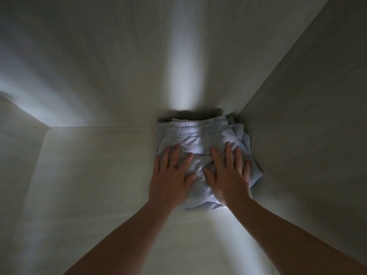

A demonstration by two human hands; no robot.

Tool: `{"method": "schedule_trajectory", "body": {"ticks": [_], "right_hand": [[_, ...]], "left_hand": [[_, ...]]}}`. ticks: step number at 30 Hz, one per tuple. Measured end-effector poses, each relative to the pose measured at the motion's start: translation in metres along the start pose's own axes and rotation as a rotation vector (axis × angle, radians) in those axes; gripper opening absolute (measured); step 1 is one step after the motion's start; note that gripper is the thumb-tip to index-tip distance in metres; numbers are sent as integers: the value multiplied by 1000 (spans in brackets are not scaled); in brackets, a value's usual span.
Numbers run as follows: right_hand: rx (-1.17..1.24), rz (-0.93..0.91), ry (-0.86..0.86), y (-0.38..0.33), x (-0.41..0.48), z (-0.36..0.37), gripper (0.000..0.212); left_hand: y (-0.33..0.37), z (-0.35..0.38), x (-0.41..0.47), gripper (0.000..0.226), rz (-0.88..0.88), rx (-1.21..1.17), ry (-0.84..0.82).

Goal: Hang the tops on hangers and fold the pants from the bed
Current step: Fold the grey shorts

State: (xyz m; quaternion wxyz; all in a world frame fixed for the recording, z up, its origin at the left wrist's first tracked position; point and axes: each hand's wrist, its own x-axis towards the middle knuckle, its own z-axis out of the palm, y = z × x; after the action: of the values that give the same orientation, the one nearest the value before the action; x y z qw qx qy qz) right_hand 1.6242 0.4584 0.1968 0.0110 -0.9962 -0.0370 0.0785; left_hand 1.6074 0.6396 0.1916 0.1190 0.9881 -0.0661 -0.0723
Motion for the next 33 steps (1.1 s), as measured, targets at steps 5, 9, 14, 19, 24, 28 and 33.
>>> {"method": "schedule_trajectory", "body": {"ticks": [5, 9, 14, 19, 24, 28, 33], "right_hand": [[8, -55, -46, 26, 21, 39, 90], [37, -56, -145, 30, 38, 37, 97], [-36, -28, -134, 15, 14, 13, 86], [91, -16, -69, -4, -74, 10, 74], [112, 14, -357, -5, -169, 28, 70], [54, 78, -461, -9, -226, 14, 67], [58, 66, -434, -9, -260, -10, 68]], "left_hand": [[-24, 22, 25, 80, 22, -29, -109], [-31, 16, 43, 90, 29, -65, -215], [-10, 6, 26, 84, -82, -5, -176], [21, 11, -71, 69, -184, -91, 16], [37, 26, -182, 80, -208, -77, -142], [45, 23, -249, 73, -244, -92, -245], [52, 16, -295, 68, -300, -120, -360]]}}
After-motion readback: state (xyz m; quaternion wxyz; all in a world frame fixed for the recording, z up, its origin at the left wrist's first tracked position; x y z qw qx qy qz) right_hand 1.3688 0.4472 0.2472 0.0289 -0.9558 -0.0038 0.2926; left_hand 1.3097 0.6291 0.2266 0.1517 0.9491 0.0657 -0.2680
